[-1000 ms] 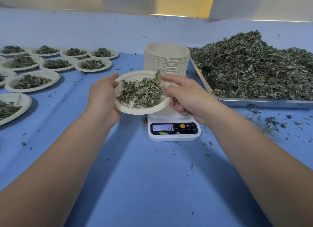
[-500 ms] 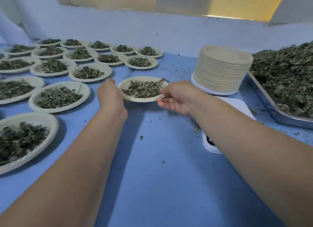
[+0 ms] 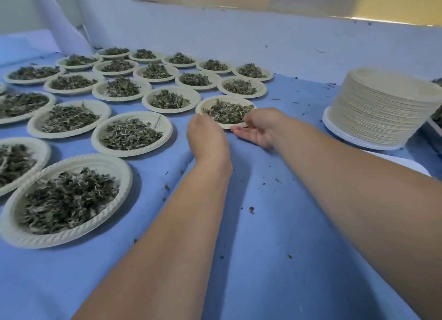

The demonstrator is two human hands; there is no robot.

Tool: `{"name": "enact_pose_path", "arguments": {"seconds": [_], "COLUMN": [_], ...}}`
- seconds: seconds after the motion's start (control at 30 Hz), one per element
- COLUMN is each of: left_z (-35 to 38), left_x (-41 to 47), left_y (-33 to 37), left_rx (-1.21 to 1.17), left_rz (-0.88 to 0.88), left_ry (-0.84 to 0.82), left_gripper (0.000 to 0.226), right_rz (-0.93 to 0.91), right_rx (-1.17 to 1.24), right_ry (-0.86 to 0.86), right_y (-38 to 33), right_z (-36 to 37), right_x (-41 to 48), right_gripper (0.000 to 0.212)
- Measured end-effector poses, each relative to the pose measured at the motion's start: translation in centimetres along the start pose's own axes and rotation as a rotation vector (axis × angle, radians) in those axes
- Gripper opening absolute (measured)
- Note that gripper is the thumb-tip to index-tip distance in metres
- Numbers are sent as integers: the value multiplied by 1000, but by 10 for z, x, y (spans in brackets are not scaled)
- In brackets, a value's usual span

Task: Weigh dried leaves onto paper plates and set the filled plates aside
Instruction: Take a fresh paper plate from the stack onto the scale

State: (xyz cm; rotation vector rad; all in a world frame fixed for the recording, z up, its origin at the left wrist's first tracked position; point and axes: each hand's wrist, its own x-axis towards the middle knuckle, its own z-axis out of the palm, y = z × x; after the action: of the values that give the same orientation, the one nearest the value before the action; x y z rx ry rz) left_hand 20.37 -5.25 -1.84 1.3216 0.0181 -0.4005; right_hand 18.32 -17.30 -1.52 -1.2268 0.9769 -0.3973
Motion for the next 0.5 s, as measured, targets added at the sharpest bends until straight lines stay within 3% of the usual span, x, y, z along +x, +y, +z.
{"name": "enact_pose_path", "arguments": {"seconds": [0.1, 0.2, 0.37, 0.5], "left_z": [3, 9, 20, 37], "left_x": [-4, -19, -53, -85], "left_y": [-5, -9, -24, -35], "left_rx": [-35, 41, 237, 371], "left_rz": [26, 139, 394, 590], "left_ry": [-21, -91, -320, -470], "left_gripper": [24, 47, 52, 48], "right_rz": [8, -42, -201, -345], "right_rx": [8, -41, -156, -175], "right_ry": [-39, -71, -96, -16], "right_y": [-2, -1, 1, 7], "right_z": [-1, -8, -42, -93], "right_x": [-5, -23, -74, -110], "right_gripper": [14, 19, 10, 30]}}
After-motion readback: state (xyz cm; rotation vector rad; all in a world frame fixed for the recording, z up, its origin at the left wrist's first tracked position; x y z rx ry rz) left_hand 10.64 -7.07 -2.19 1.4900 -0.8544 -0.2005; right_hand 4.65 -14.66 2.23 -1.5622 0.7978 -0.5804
